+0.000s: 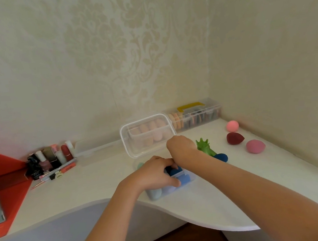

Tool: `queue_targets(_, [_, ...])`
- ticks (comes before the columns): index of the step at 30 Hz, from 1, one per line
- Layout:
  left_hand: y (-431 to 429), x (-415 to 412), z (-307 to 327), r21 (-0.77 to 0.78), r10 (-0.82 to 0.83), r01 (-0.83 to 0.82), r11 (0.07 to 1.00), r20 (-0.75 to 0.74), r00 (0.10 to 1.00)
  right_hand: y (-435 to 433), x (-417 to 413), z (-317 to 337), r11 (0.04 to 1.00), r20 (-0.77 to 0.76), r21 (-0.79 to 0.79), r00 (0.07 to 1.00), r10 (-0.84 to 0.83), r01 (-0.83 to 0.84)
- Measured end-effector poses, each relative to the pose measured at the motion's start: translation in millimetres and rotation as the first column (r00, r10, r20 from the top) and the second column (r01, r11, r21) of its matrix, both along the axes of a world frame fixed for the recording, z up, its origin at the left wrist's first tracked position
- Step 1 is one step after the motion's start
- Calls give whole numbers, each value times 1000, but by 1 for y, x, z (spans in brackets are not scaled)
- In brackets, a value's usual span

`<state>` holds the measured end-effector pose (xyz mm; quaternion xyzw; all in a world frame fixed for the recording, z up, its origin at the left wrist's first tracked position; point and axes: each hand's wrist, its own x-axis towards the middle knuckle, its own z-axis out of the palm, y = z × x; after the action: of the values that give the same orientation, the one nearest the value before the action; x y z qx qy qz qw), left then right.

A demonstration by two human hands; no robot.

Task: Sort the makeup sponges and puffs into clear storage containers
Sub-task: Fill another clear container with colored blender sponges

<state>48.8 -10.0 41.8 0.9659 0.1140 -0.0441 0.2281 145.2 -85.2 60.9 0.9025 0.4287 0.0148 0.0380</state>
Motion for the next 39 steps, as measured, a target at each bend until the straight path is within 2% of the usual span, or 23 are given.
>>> queue_targets(5, [3,1,4,-36,-25,23,999,-51,998,-3,9,-8,994,-73,107,997,-7,15])
queue_targets(10, [3,3,0,-74,-8,5,997,-43,999,-17,15,0,968,-143,184,969,200,-173])
queue_targets(13, [-2,7,-6,-9,11,-11,1000,-3,1000,-40,21,22,930,-191,288,938,289,-228])
queue_targets(15, [-4,9,-9,62,23,-23,998,6,1000,-59,25,40,881,-191,422,929,317,-215])
queue_targets(18, [-8,9,-7,98,55,-54,994,-8,998,-89,45,52,826,-154,560,970,191,-74])
queue_targets(21, [-7,7,-6,86,53,-52,995,-15,998,-119,78,37,812,21,573,988,-153,113])
queue_targets(23, [-8,8,-6,74,56,-55,996,-16,998,-136,94,19,809,-24,507,943,-331,296])
queue_targets(25, [-10,8,-5,58,67,-67,996,-3,998,-147,104,-1,821,-102,366,895,-433,439])
queue_targets(27, [-11,8,-5,39,74,-74,996,0,997,-156,110,-19,821,-163,266,863,-478,505])
queue_targets(30, [-10,9,-6,49,69,-69,996,-2,998,-162,111,-37,839,-188,170,852,-488,517])
queue_targets(34, [-8,9,-7,46,72,-73,996,6,997,-165,108,-35,857,-67,123,865,-497,501])
queue_targets(37, [-9,9,-7,46,77,-78,996,15,997,-168,103,-27,839,-87,170,856,-509,516])
queue_targets(39, [-9,9,-7,49,80,-81,996,16,997,-166,96,-18,794,-161,320,855,-492,517])
